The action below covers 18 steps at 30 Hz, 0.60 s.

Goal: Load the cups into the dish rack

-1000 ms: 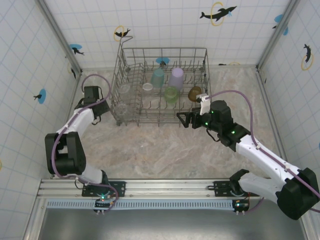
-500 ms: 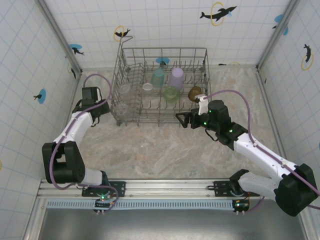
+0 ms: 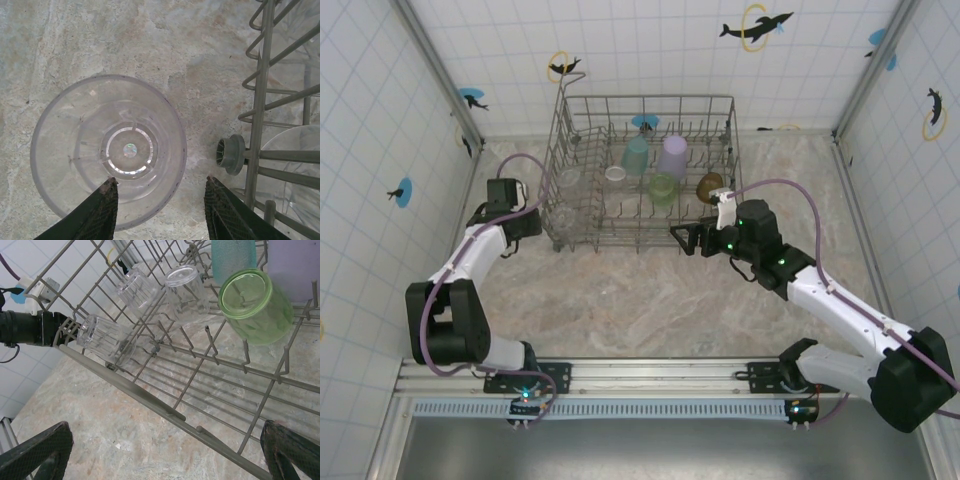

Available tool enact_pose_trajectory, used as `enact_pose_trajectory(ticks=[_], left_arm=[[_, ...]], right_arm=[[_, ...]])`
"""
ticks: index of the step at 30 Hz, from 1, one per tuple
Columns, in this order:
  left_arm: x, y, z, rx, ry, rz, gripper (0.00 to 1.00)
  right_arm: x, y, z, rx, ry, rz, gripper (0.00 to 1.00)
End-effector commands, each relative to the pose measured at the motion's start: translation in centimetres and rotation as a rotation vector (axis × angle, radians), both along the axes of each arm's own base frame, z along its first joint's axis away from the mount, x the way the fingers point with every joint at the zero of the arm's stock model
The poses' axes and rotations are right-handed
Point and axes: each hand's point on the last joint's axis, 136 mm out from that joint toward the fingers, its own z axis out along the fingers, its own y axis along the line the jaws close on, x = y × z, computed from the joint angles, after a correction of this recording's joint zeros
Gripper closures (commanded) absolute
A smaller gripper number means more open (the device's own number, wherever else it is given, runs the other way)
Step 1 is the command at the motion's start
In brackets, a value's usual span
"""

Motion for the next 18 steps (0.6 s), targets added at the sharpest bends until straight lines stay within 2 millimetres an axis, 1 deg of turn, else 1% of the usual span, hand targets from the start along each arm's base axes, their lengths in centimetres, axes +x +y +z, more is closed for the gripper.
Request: enact_pose_trajectory(ticks=[1, 7, 11, 12, 16, 18], left_arm=[[-0.4, -0.5, -1.4, 0.002, 0.050, -0.039, 0.51], [-0.6, 0.1, -2.6, 0.019, 0.082, -0.004, 0.54], [-0.6, 0.5, -3.4, 0.036, 0.107, 0.010, 0.63], [-0.6, 0.6, -3.6, 0.040, 0.114, 0.015, 0.64], [-0.6, 0.9, -3.8, 0.054, 0.122, 0.033, 0.73], [-0.5, 1.1, -3.7, 0.061, 0.120, 0.042, 0.81]], right_arm=[[0.3, 0.1, 1.7, 0.039, -0.038, -0.006, 0.00], [0.3, 0.0, 1.6, 0.045, -0.036, -0.016, 0.00], [0.3, 0.1, 2.0, 0.049, -0.043, -0.015, 0.00], [0.3, 0.1, 2.0, 0.050, -0.045, -0.015, 0.00], [0.3, -0.1, 2.1, 0.047, -0.052, -0.020, 0.00], [0.3, -0.2, 2.0, 0.045, -0.052, -0.022, 0.00]])
